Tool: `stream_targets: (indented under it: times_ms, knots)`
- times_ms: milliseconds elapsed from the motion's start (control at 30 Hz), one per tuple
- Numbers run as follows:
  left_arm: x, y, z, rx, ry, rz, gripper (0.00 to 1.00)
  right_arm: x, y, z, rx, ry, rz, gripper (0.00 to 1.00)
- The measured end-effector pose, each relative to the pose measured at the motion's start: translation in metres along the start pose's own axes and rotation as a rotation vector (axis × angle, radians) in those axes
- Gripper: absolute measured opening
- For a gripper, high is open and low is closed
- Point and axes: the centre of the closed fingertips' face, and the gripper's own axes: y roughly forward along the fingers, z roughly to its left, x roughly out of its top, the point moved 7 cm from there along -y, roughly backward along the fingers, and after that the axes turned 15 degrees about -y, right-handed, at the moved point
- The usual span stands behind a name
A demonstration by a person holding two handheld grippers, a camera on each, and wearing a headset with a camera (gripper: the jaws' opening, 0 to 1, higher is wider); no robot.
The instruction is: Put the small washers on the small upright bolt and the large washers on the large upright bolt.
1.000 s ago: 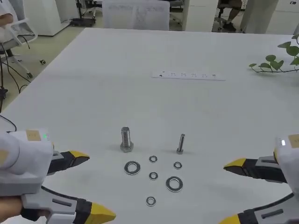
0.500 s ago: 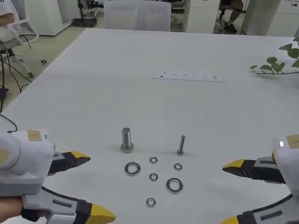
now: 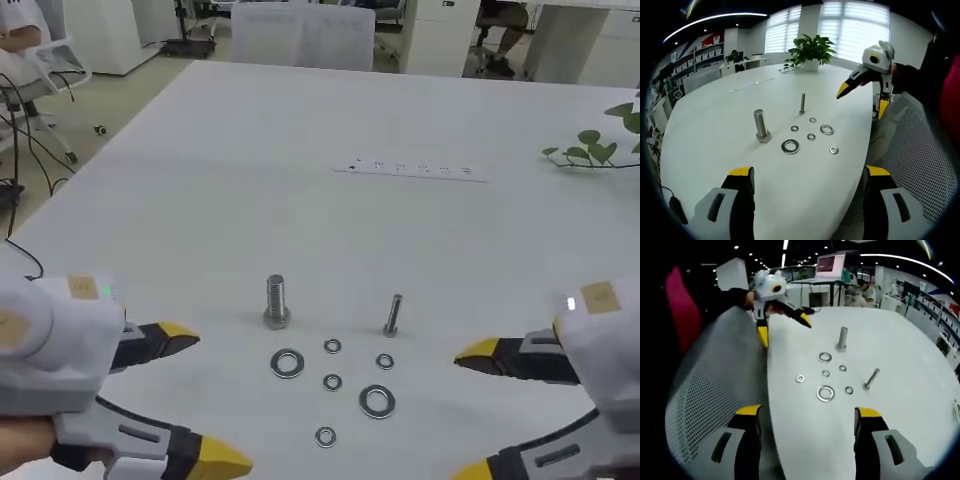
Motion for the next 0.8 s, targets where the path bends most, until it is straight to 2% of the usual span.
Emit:
stream_targets:
  times_ms: [167,400,500,800]
  knots:
    - [0.001,0.000,0.000,0.001,0.002,-0.002,0.90,0.010,0.006,-0.004,0.020,-0.045,0.009,0.74]
    - [0.001,0.000,0.000,0.004,0.004,-0.005,0.90,0.024,0.020,-0.005,0.068,-0.111,0.036,0.67]
    - [0.002,0.000,0.001,0.005,0.002,-0.013,0.90,0.028,0.025,-0.005,0.093,-0.131,0.048,0.61]
    - [0.003,0.001,0.002,0.008,0.002,-0.014,0.90,0.036,0.038,-0.007,0.133,-0.186,0.067,0.55]
